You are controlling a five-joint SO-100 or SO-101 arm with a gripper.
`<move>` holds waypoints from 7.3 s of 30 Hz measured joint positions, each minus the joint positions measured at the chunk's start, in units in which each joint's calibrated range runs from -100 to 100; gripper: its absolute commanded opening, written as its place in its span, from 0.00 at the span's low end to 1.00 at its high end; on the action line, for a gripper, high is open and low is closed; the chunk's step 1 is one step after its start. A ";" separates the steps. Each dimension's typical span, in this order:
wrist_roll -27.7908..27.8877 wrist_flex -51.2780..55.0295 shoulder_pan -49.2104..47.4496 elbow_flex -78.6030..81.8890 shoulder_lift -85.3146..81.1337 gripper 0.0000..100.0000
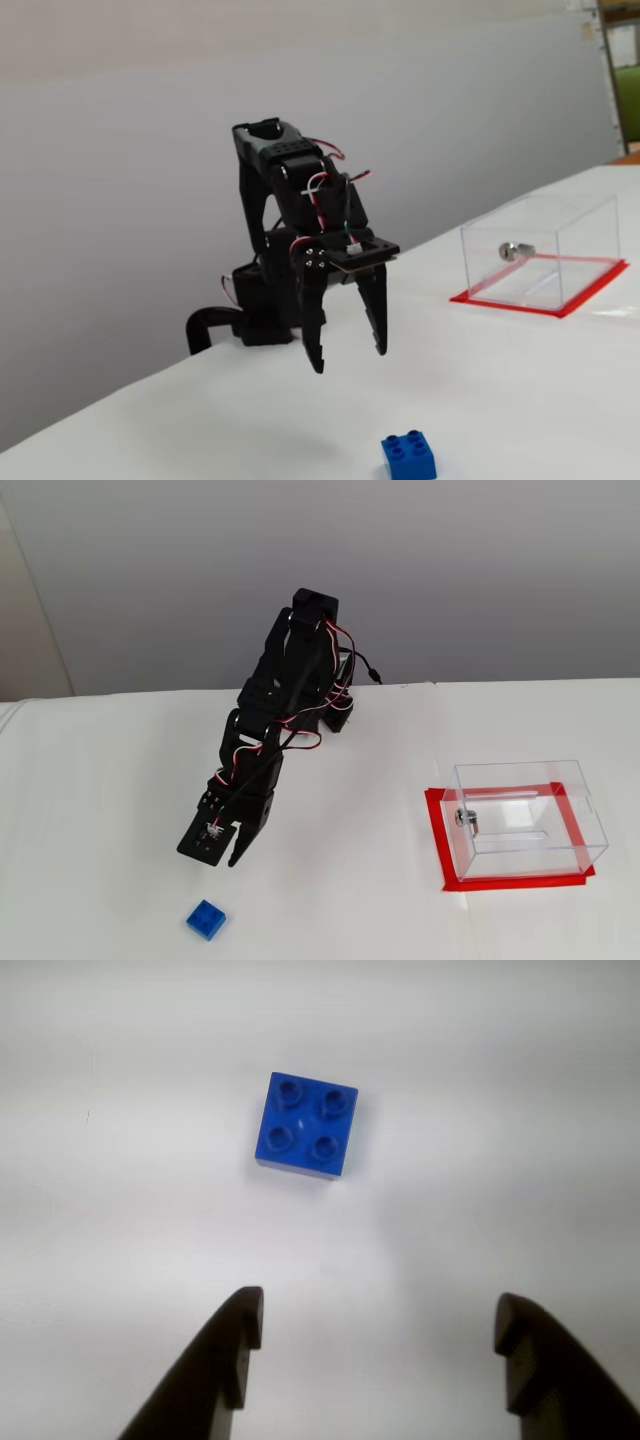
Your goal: Pick the blue lego brick and place it into the transparent box
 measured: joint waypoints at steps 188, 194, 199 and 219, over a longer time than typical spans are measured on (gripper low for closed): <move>-4.59 -9.17 -88.89 -3.18 -10.40 0.05; -4.30 -9.17 -92.63 -7.77 -5.07 0.05; -4.30 -9.17 -93.38 -10.24 -2.20 0.05; -4.49 -9.17 -93.59 -10.33 -1.52 0.28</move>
